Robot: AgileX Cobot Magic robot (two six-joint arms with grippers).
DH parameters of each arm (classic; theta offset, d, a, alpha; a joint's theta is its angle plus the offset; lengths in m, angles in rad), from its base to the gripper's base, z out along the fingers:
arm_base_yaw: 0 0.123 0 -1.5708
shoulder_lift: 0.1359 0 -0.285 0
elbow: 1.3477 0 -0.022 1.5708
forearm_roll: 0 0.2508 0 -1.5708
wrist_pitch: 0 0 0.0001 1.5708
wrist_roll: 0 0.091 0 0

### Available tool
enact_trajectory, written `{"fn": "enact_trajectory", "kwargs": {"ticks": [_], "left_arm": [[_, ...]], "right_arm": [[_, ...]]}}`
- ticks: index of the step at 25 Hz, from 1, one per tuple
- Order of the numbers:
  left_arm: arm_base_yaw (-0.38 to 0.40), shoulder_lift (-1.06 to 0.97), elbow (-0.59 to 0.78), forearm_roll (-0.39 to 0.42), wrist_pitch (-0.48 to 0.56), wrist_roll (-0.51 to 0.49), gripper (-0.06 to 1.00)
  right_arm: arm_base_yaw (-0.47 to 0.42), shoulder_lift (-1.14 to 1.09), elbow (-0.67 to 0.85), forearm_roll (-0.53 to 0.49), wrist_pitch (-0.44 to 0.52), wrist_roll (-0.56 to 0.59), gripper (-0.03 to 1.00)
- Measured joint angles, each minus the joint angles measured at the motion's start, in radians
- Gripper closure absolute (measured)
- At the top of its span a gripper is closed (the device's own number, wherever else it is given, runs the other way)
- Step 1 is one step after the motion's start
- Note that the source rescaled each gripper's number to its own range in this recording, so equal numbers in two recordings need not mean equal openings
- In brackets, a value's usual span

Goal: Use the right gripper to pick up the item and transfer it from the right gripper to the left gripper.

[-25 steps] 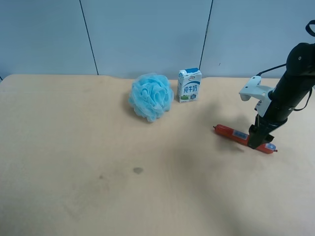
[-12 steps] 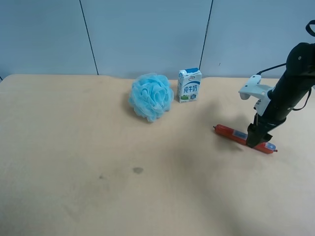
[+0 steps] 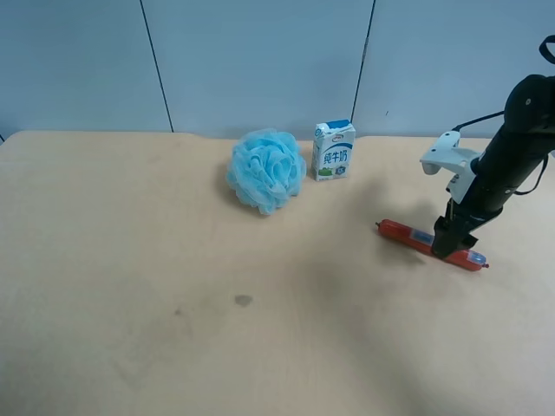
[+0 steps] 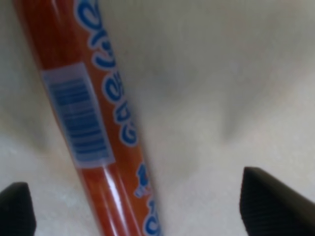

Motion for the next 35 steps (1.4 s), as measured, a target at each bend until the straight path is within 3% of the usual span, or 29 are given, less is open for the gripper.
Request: {"fn": "enact_trajectory", "kwargs": {"ticks": [20,35], "left_arm": [[0.0,0.0,0.0,0.0,0.0,0.0,-0.06],[0.0,0.0,0.0,0.0,0.0,0.0,-0.06]], "right_arm": [[0.019,0.087,0.02,0.019,-0.08,0.0,0.13],[0.028,0.052,0.021,0.026,-0.057,0.0,0.13]]}}
